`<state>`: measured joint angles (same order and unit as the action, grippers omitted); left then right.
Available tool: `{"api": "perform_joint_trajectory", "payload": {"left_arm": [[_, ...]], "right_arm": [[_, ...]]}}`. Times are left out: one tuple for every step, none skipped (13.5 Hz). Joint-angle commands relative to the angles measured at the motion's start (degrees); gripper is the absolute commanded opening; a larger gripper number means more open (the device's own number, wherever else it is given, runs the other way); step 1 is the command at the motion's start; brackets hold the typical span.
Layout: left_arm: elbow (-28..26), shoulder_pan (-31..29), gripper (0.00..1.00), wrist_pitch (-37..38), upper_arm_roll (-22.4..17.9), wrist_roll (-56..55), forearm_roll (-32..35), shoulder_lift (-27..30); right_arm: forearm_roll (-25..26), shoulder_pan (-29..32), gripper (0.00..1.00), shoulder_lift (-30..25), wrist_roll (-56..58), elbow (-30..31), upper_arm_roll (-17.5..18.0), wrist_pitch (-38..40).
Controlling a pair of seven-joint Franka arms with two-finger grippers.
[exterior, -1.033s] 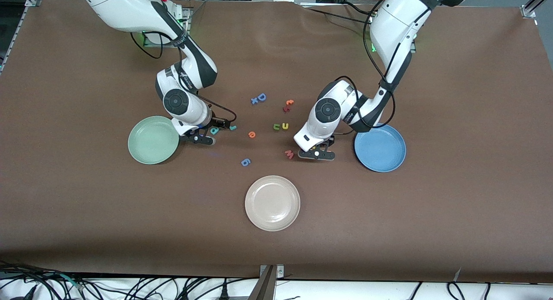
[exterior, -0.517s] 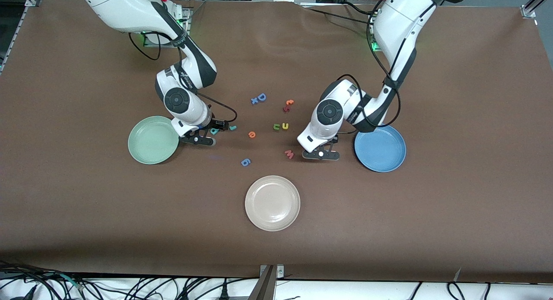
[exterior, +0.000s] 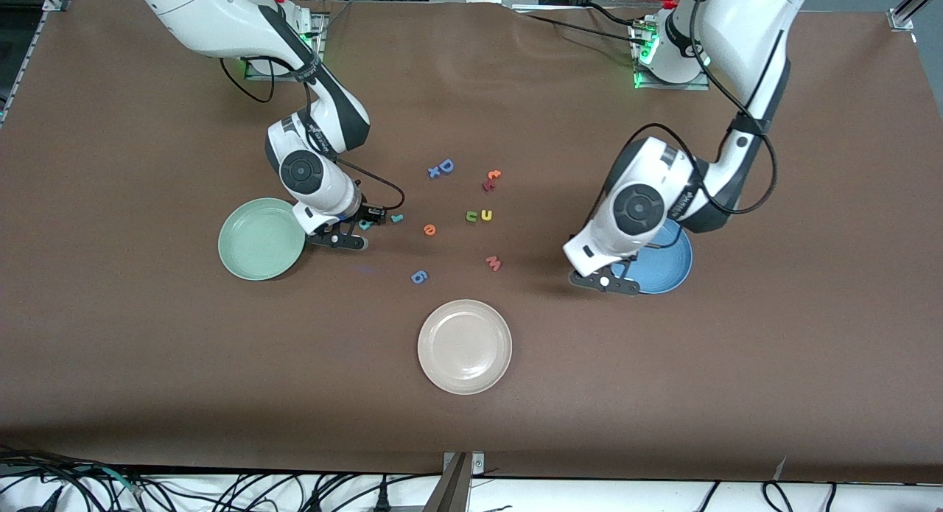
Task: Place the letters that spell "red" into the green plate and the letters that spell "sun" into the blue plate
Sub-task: 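Set the yellow 2 on the blue plate with the left gripper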
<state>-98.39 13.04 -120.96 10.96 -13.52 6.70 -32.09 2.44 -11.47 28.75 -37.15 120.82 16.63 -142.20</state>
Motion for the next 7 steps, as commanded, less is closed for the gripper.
{"api": "perform_joint_trajectory", "payload": {"left_arm": [[-0.49, -3.19, 0.00, -2.52, 0.21, 8.93, 1.65, -2.00], [-0.40, -4.59, 0.00, -2.70, 0.29, 11.30, 1.74, -3.05], [-0.49, -5.73, 0.00, -3.84, 0.29, 13.50, 1.91, -3.85], [-0.66, -6.35, 0.00, -4.98, 0.29, 14.39, 2.00, -4.29], [-0.66, -6.45, 0.03, -5.16, 0.29, 14.40, 2.00, -4.81], [-0.66, -6.45, 0.07, -5.17, 0.29, 14.40, 2.00, -4.91], [-0.66, -6.54, 0.20, -5.17, 0.29, 14.32, 1.91, -4.91]], "right_arm": [[0.81, 0.13, 0.61, 0.70, -0.12, -0.06, -0.11, -0.80], [0.90, 0.13, 0.60, 0.87, -0.12, -0.06, -0.28, -0.80], [0.90, 0.13, 0.57, 0.87, -0.03, -0.06, -0.29, -0.71], [0.90, 0.13, 0.49, 0.87, -0.03, -0.06, -0.29, -0.71], [0.90, 0.13, 0.44, 0.87, -0.03, -0.06, -0.29, -0.71], [0.90, 0.13, 0.40, 0.87, -0.03, -0.06, -0.29, -0.62], [0.90, 0.13, 0.31, 0.87, -0.03, -0.06, -0.29, -0.62]]}}
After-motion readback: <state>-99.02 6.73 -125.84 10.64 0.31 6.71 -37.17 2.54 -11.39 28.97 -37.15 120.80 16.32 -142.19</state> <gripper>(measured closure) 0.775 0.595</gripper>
